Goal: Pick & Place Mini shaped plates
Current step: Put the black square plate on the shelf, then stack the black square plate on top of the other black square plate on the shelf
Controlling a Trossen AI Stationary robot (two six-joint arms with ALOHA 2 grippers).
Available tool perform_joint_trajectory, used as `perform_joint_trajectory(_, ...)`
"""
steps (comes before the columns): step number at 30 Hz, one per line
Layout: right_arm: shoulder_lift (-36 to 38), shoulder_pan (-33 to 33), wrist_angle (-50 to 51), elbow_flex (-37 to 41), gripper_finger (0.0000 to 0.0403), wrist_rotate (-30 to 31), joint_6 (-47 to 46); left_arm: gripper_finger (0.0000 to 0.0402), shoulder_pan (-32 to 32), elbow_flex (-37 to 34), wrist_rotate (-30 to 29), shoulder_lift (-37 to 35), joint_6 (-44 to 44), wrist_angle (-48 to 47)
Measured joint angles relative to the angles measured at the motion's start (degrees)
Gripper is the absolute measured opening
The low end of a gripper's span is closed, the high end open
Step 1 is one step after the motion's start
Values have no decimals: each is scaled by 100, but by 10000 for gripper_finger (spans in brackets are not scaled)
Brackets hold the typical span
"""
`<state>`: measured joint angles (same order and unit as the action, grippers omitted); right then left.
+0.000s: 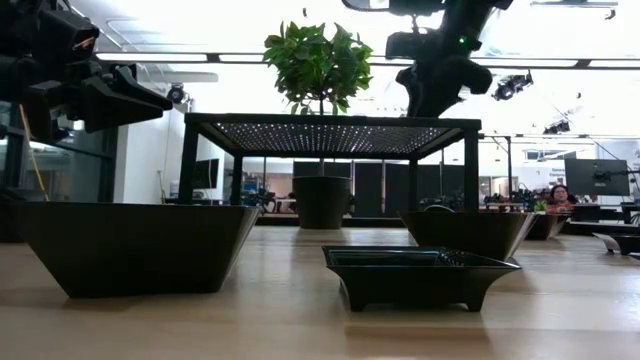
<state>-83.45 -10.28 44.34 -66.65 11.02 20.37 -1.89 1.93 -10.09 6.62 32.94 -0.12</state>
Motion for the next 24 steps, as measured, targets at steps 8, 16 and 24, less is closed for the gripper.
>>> perform_joint_trajectory(8,332,20,124,0,120,12,-602,140,0,0,0,-1,-1,-1)
perform_joint_trajectory(16,728,55,999,0,122,-94,-2039,140,0,0,0,0,0,0)
perform_joint_trajectory(24,1011,306,2120,0,122,-701,-3896,140,0,0,0,1,0,0)
